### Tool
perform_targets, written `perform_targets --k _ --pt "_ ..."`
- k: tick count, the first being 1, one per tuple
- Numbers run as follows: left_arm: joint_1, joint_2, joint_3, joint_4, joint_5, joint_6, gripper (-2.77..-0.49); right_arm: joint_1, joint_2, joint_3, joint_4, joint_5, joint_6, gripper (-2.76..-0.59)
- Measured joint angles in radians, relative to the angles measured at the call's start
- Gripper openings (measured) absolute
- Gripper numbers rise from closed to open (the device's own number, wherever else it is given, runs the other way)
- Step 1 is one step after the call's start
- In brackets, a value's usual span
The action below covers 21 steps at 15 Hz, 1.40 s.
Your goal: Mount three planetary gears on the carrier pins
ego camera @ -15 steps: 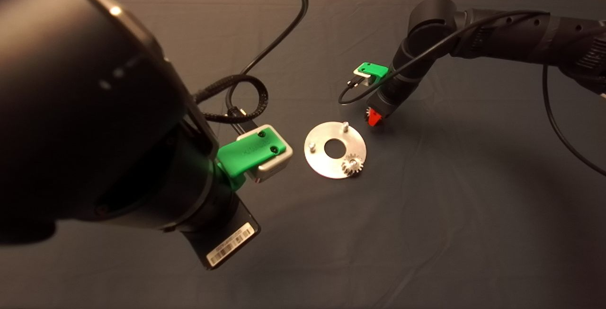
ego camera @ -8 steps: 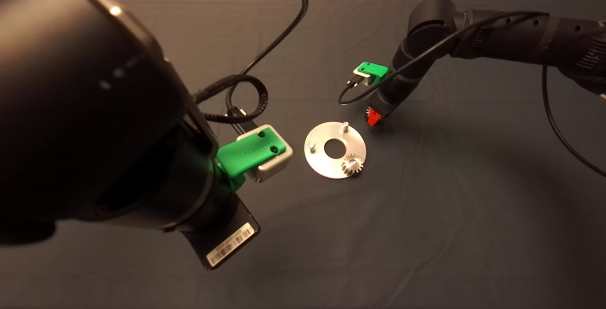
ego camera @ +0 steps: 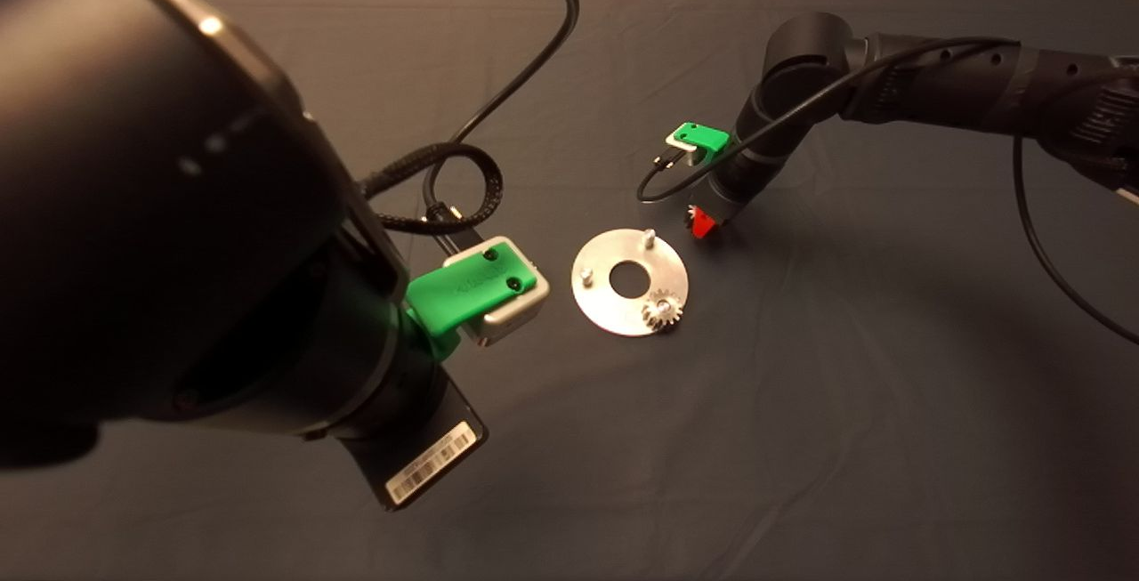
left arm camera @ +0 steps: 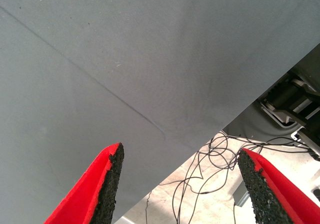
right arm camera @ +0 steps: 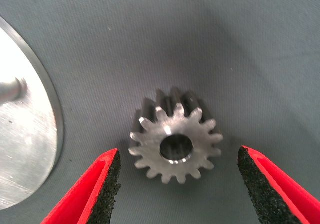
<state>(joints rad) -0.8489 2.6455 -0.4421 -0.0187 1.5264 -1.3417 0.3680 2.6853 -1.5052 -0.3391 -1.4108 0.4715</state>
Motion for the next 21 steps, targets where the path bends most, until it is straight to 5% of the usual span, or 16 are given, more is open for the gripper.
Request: perform_targets --k 3,8,21 --pt "0.000 0.000 0.001 0.000 0.000 0.000 -1.64 0.000 0.000 -0.027 0.000 0.024 -0.004 -1.63" --pt "0.000 0.000 0.002 0.000 0.000 0.000 -1.64 0.000 0.000 -0.027 -0.001 0.024 -0.007 -1.66" --pt "0.000 0.000 0.002 0.000 0.000 0.000 -1.64 0.000 0.000 -0.026 0.000 0.024 -0.006 -2.21"
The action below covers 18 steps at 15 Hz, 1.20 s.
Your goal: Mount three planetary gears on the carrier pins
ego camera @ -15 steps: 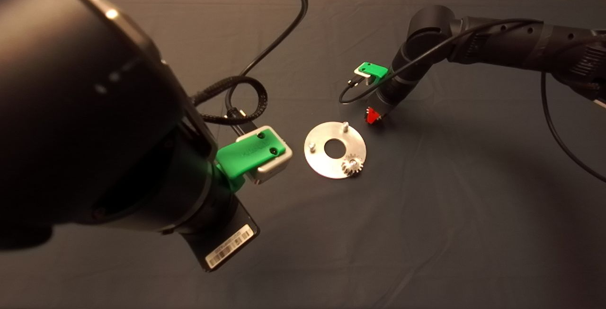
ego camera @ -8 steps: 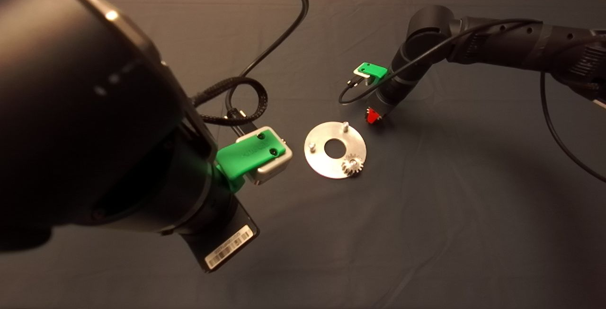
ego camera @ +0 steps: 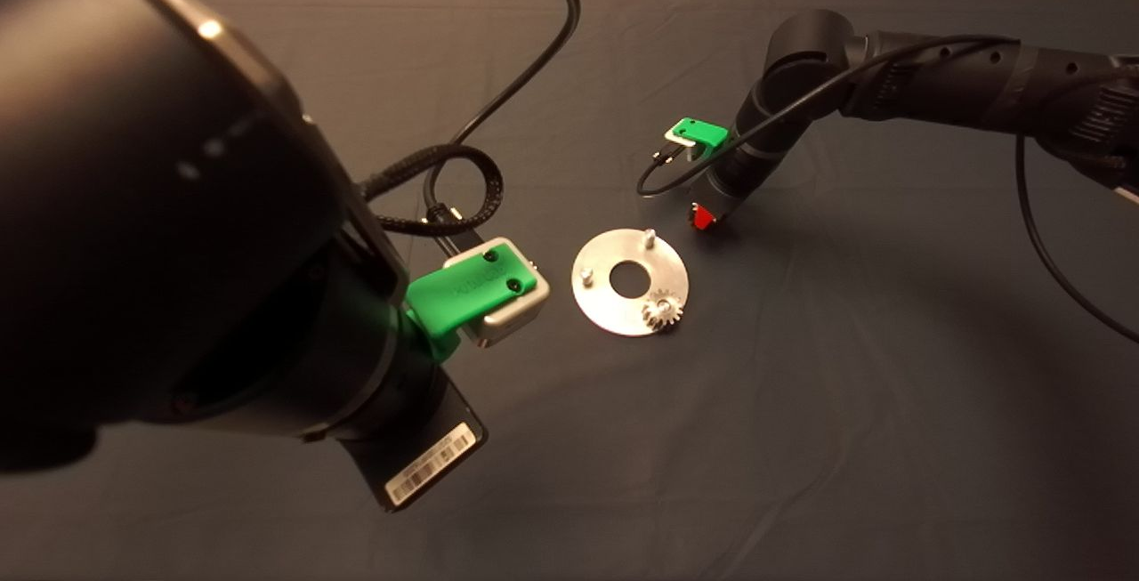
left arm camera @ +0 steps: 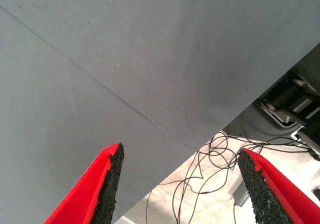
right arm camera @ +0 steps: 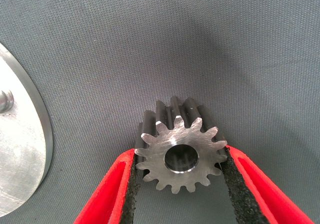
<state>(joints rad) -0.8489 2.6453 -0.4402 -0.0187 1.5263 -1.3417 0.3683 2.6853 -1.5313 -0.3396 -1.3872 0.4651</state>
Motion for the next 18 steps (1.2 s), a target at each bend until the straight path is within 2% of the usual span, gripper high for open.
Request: perform_targets --k 18 --pt "0.000 0.000 0.000 0.000 0.000 0.000 -1.64 0.000 0.005 0.000 0.000 -0.004 0.000 -2.40"
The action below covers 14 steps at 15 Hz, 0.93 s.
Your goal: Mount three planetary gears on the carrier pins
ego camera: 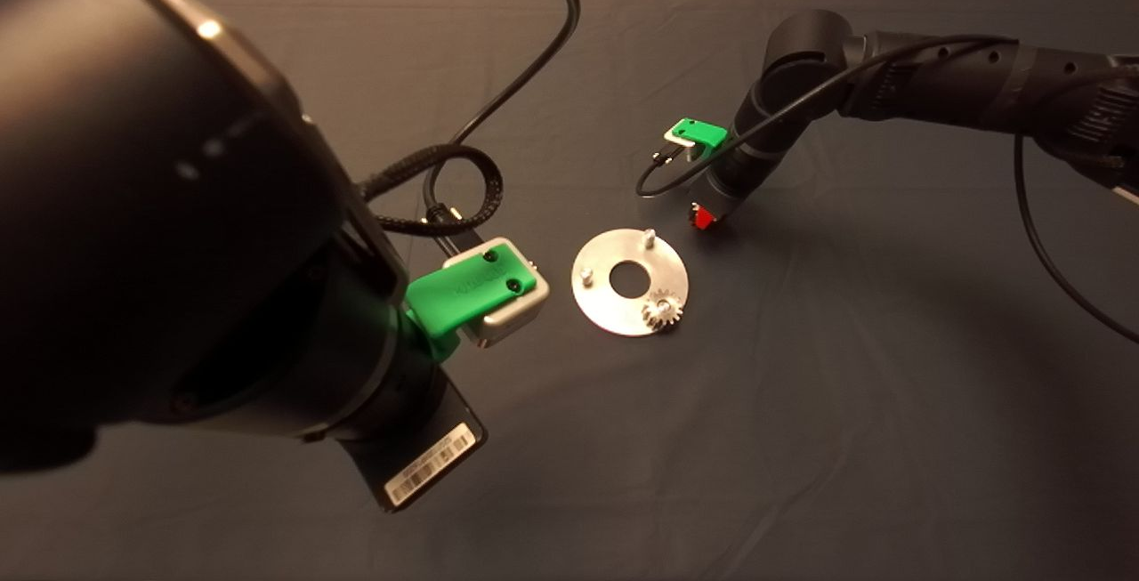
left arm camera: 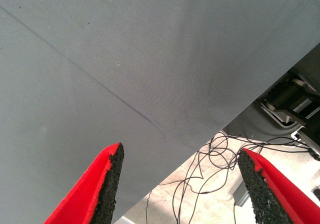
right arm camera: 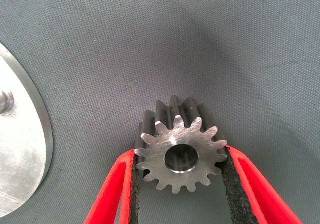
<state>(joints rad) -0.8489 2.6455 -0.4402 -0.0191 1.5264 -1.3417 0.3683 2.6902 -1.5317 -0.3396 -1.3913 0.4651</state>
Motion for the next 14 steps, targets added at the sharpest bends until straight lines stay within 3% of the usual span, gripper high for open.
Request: perform_targets --k 6,8,12,14 --pt "0.000 0.000 0.000 0.000 0.000 0.000 -1.64 0.001 0.000 0.004 0.002 0.000 0.000 -2.42" --pt "0.000 0.000 0.000 0.000 0.000 0.000 -1.64 0.013 0.001 0.020 0.016 0.000 0.000 -2.42" --pt "0.000 0.000 0.000 0.000 0.000 0.000 -1.64 0.099 0.039 0.049 0.073 0.001 0.000 -2.43" --pt "0.000 -0.001 0.001 0.000 0.000 0.000 -1.64 0.124 0.062 0.054 0.092 0.003 0.000 -2.43"
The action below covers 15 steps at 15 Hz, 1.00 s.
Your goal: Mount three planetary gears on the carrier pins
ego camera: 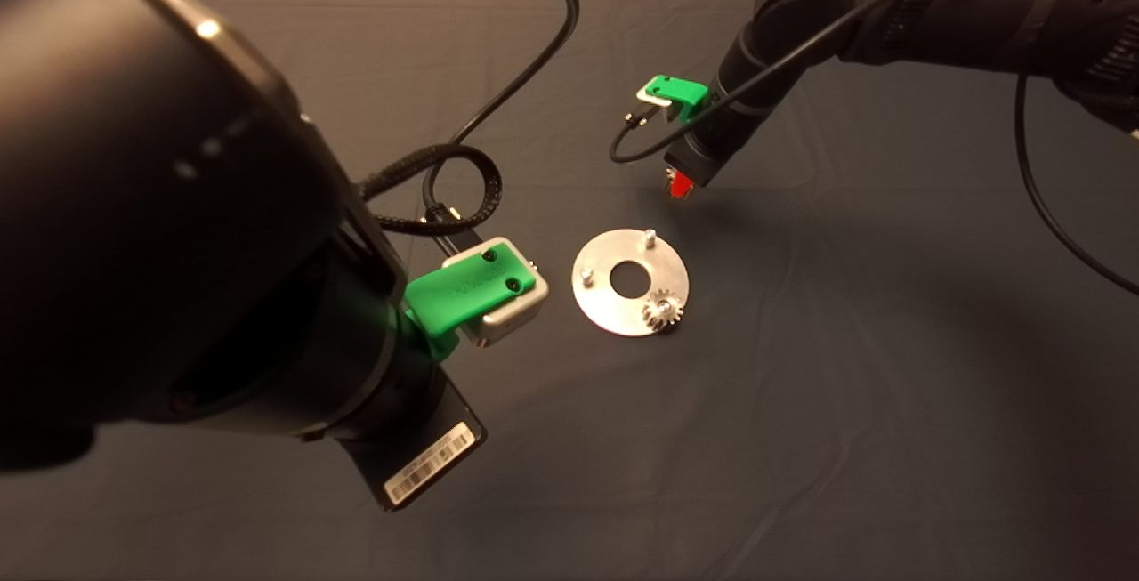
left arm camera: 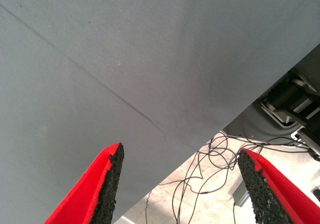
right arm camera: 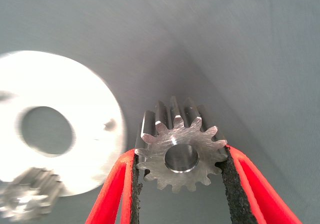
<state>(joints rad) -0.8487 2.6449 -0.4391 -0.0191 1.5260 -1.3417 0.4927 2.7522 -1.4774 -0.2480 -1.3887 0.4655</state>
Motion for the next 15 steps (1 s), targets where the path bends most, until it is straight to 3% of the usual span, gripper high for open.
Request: perform_targets --k 6,8,10,15 --pt "0.000 0.000 0.001 0.000 0.000 0.000 -1.64 0.014 0.035 0.007 0.039 -0.004 0.002 -2.41" --pt "0.000 0.000 0.001 0.000 0.000 0.000 -1.64 0.045 0.024 0.054 0.071 -0.026 0.003 -2.43" --pt "0.000 0.000 0.001 0.000 0.000 0.000 -1.64 0.065 0.024 0.071 0.081 -0.051 0.002 -2.43" --pt "0.000 0.000 0.001 0.000 0.000 0.000 -1.64 0.064 0.021 0.101 0.084 -0.074 0.001 -2.43"
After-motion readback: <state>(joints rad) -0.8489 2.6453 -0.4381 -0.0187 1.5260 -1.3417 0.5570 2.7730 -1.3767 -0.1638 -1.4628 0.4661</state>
